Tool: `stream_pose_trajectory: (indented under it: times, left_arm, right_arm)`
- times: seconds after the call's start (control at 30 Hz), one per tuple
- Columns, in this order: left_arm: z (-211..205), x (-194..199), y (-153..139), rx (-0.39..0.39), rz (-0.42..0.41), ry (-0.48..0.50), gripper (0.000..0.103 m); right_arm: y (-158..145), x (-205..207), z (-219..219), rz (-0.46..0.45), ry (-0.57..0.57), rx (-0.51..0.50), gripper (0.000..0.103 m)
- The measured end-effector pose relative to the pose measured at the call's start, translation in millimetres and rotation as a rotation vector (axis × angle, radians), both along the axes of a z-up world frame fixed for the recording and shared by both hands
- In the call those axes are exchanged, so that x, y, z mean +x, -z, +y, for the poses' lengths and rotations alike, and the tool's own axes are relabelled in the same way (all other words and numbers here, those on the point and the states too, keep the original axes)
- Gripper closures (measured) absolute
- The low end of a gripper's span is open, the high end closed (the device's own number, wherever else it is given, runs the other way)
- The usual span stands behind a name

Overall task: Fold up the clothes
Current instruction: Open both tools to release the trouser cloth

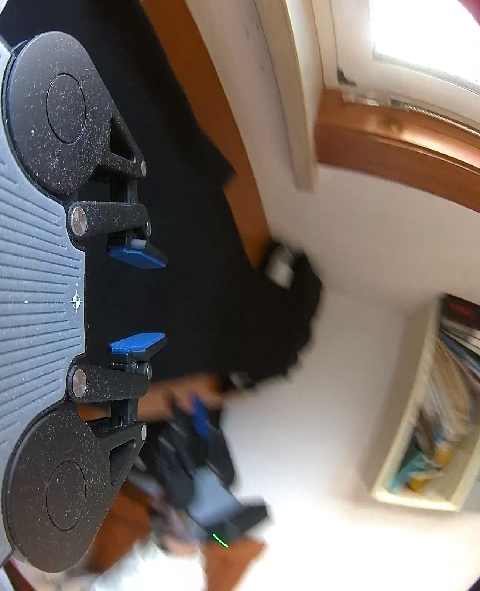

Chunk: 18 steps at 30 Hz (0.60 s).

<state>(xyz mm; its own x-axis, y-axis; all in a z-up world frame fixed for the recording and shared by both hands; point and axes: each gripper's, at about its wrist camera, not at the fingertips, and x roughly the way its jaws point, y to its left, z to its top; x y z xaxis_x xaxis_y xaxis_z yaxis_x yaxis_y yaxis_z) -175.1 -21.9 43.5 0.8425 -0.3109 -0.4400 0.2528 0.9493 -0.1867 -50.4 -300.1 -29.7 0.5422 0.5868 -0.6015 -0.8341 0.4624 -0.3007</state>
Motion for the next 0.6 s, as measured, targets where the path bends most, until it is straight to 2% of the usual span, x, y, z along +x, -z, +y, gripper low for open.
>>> stream_pose_trajectory:
  times: [0.07, 0.13, 0.23, 0.33, 0.43, 0.5, 0.6]
  left_arm:
    - [-7.4, 2.8, 8.2, 0.067, 0.027, -0.002, 0.06]
    - [-14.4, 6.8, 17.7, 0.098, 0.065, 0.02, 0.06]
    - [-29.7, 6.1, 28.2, 0.186, 0.103, 0.062, 0.05]
    - [-36.3, 2.3, 31.7, 0.237, 0.099, 0.072, 0.049]
    - [-33.0, 2.1, 33.8, 0.223, 0.111, 0.069, 0.048]
    - [-34.1, 2.0, 35.3, 0.224, 0.112, 0.069, 0.046]
    - [-34.3, -0.9, 35.9, 0.23, 0.111, 0.064, 0.044]
  right_arm:
    - [0.2, 4.4, -1.2, 0.022, 0.032, 0.093, 0.064]
    - [2.1, 1.0, 8.7, 0.071, 0.019, 0.182, 0.063]
    - [7.5, -10.5, 31.8, 0.132, -0.038, 0.259, 0.062]
    - [15.0, -21.9, 48.4, 0.168, -0.097, 0.272, 0.055]
    - [27.2, -26.0, 67.8, 0.179, -0.122, 0.245, 0.055]
    - [34.6, -33.5, 74.1, 0.167, -0.11, 0.219, 0.057]
    - [41.5, -30.8, 67.5, 0.157, -0.08, 0.237, 0.056]
